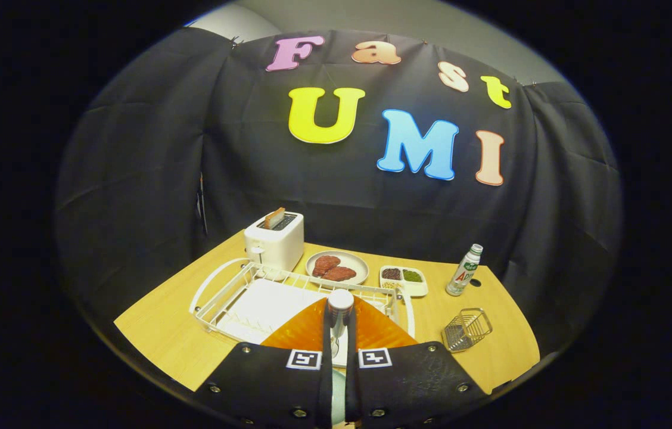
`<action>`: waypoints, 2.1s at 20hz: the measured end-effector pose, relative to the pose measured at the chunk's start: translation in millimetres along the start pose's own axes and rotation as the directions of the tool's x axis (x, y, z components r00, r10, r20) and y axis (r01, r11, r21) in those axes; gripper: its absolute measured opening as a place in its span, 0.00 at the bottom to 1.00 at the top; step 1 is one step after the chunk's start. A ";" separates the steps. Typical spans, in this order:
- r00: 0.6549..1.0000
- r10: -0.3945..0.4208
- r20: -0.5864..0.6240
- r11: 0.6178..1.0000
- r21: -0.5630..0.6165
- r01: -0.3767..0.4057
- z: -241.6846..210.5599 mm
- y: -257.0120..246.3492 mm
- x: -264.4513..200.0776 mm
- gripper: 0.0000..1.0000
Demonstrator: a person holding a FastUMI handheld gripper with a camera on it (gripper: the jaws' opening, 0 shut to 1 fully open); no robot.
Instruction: Take the plate from the dish rack, then take the spoon from the basket and place it into the plate.
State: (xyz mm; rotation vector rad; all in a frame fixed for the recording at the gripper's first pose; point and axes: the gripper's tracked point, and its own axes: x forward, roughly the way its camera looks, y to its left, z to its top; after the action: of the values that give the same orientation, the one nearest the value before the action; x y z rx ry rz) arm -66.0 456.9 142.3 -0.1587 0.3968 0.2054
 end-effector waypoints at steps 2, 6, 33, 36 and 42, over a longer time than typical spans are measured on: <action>0.999 0.023 -0.022 1.000 -0.002 -0.023 -13.6 15.9 -1.9 0.08; 0.996 0.062 -0.069 0.998 0.015 -0.061 -45.4 40.9 -0.6 0.08; 0.982 0.008 -0.190 0.984 0.177 0.027 -119.3 30.2 2.2 0.24; 0.983 -0.042 -0.181 0.984 0.163 0.072 -117.0 13.7 -1.2 0.32; 0.973 -0.123 -0.195 0.981 0.123 0.148 -116.7 -8.6 -1.3 0.95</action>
State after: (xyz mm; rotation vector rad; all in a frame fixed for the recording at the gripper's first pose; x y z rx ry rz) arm -107.9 425.9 37.5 -0.0695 0.5833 0.0273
